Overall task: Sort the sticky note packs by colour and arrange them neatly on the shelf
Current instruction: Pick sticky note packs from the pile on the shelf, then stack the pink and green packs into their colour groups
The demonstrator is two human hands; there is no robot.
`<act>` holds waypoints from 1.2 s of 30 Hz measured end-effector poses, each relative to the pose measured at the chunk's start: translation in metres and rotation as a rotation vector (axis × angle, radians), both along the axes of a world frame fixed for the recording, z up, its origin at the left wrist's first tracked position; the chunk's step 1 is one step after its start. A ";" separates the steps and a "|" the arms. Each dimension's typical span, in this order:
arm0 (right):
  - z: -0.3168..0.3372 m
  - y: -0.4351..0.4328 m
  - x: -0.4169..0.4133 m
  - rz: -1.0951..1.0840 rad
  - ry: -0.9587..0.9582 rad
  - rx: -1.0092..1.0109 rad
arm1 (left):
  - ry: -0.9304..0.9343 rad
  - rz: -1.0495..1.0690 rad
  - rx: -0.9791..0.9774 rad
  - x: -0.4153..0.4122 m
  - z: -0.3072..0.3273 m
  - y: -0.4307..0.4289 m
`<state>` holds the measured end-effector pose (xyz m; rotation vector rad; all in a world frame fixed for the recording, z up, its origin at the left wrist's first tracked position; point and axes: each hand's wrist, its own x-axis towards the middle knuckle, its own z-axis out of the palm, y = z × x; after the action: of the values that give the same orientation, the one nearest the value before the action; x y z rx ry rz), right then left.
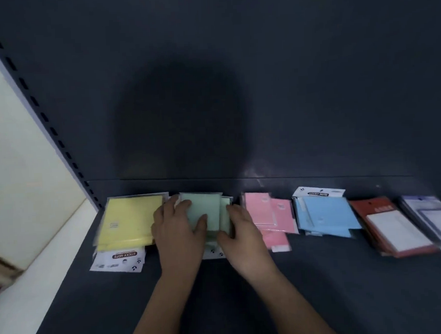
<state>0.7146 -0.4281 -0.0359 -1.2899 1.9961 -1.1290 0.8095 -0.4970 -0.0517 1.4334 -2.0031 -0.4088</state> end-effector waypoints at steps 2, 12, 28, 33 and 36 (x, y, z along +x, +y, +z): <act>0.005 0.013 -0.004 0.007 -0.012 -0.072 | 0.040 -0.020 -0.050 -0.003 0.001 0.007; 0.012 0.169 -0.107 -0.323 0.291 -0.173 | 0.166 -0.432 -0.032 -0.093 0.020 0.124; 0.024 0.581 -0.250 -1.041 0.381 0.093 | 0.020 -1.080 -0.017 -0.329 0.025 0.457; 0.014 0.636 -0.273 -1.170 0.379 0.075 | -0.020 -1.176 -0.023 -0.376 0.024 0.513; 0.006 0.650 -0.293 -1.182 0.351 0.089 | -0.054 -1.196 -0.031 -0.406 0.021 0.530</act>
<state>0.4219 0.2222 -0.0301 -0.1289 3.1456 -1.2641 0.4031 0.0328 -0.0312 0.0587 -2.6968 -0.8039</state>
